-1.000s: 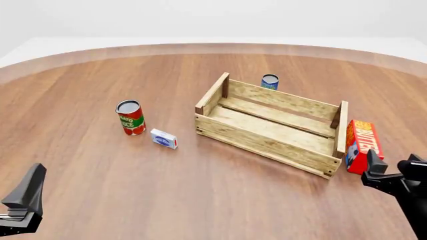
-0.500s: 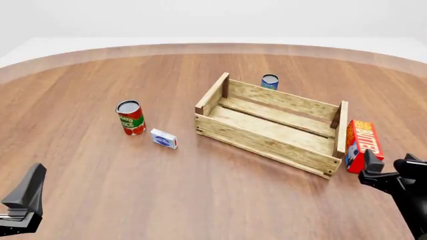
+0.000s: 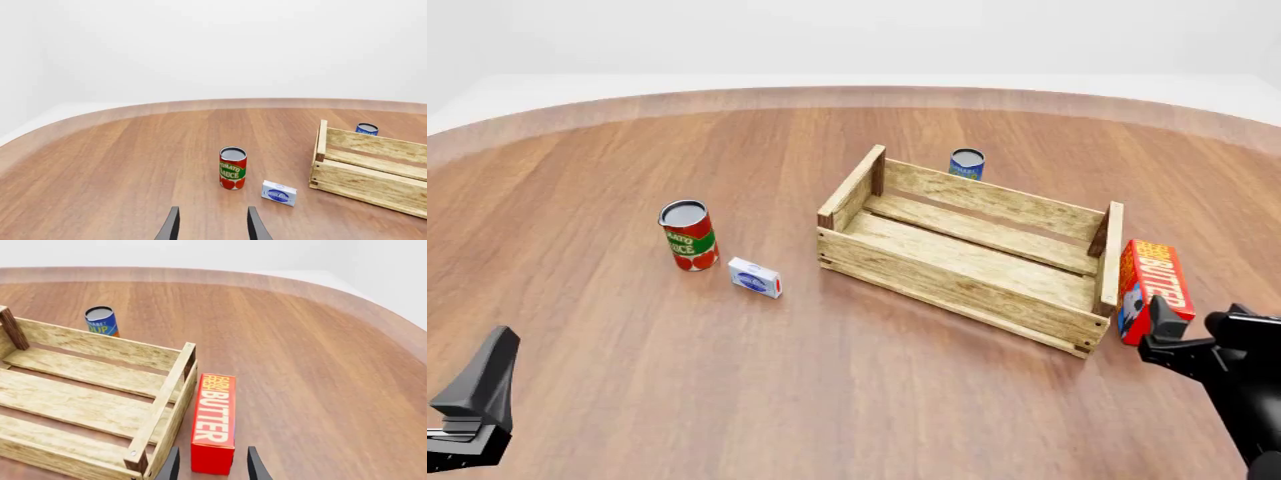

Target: Pick up the butter and put it in the tray.

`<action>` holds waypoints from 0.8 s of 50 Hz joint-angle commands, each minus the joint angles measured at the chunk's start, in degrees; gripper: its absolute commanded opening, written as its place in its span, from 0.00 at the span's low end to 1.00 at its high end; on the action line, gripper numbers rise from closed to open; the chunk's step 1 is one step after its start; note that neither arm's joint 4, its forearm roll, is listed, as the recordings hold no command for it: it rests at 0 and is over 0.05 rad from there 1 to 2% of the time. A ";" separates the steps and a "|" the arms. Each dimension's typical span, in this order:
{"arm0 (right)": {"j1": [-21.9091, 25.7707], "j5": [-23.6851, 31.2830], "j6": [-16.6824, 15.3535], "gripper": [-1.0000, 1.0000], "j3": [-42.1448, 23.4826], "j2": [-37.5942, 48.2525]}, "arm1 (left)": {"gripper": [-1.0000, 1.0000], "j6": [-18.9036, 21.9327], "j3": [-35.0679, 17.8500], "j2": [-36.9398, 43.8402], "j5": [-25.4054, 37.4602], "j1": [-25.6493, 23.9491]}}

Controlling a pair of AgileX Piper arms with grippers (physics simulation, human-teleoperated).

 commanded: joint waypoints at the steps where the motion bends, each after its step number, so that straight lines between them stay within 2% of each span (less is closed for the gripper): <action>1: -0.14 -0.55 -0.22 1.00 -0.87 1.77 | 1.00 0.00 0.00 0.00 0.00 0.00; 40: -0.48 -1.03 -1.24 1.00 -4.15 9.15 | 1.00 0.00 0.00 0.00 0.00 0.00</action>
